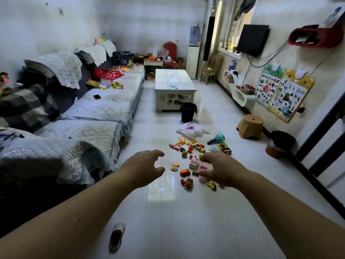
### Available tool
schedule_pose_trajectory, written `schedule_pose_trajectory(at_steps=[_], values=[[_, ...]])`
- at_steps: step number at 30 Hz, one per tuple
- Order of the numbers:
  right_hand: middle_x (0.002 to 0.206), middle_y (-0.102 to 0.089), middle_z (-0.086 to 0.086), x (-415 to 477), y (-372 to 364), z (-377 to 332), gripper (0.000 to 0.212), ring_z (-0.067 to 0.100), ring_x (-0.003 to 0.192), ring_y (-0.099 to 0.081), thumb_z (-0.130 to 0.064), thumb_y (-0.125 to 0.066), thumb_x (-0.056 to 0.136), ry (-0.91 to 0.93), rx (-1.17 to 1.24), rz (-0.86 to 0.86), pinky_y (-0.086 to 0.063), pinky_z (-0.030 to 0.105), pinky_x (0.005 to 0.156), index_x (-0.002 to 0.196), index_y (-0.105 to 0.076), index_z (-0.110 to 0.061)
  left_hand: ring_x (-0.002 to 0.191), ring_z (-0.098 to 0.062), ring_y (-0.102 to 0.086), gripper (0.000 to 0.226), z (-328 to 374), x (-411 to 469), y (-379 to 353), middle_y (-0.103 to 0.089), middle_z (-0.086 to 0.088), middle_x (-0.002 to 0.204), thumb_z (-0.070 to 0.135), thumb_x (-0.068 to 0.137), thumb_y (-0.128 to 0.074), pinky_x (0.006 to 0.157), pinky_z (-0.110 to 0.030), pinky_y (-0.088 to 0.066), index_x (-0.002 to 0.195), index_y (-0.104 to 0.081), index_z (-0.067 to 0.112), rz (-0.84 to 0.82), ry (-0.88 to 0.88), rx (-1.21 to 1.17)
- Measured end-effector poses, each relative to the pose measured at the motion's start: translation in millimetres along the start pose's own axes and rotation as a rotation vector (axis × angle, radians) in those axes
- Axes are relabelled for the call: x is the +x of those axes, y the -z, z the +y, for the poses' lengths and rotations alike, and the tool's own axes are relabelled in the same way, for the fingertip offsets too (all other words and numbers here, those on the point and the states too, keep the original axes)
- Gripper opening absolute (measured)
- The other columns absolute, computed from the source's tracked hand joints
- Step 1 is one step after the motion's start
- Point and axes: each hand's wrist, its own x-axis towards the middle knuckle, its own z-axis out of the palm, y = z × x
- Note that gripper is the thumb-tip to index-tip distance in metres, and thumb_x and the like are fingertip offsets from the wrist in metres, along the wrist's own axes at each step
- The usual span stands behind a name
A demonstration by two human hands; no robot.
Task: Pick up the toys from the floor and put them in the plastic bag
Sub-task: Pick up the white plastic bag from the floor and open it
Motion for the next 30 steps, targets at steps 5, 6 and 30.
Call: schedule_pose_trajectory(at_steps=[5,6,30], values=[[0.134,-0.049,0.0,101.4,12.5,-11.5,0.047,0.014,0.103,-0.058,-0.05,-0.061,0.084,-0.047,0.06,0.016,-0.049,0.029,0.083,0.126,-0.052,-0.032,0.119,-0.018,-0.054,0.057,-44.0,91.9,32.4,-0.058,0.003,0.133,0.039,0.087,-0.057,0.092,-0.031,-0.043,0.141,-0.04,0.033,-0.009,0.002,-0.016],[0.135,-0.048,0.0,118.5,16.0,-13.6,0.047,0.015,0.102,-0.059,-0.05,-0.061,0.084,-0.062,0.077,0.02,-0.048,0.027,0.078,0.126,-0.052,-0.031,0.119,-0.018,-0.054,0.056,-50.4,110.0,37.4,-0.059,0.003,0.132,0.039,0.087,-0.057,0.093,-0.03,-0.043,0.141,-0.04,0.033,-0.01,0.0,-0.027],[0.139,-0.047,0.002,602.7,96.0,54.2,0.055,0.018,0.114,-0.053,-0.047,-0.061,0.084,-0.01,0.081,-0.048,-0.045,0.035,0.095,0.133,-0.048,-0.028,0.119,-0.018,-0.052,0.055,-166.9,567.5,72.6,-0.056,0.003,0.134,0.04,0.086,-0.056,0.093,-0.031,-0.042,0.139,-0.042,0.033,-0.034,0.063,-0.058]])
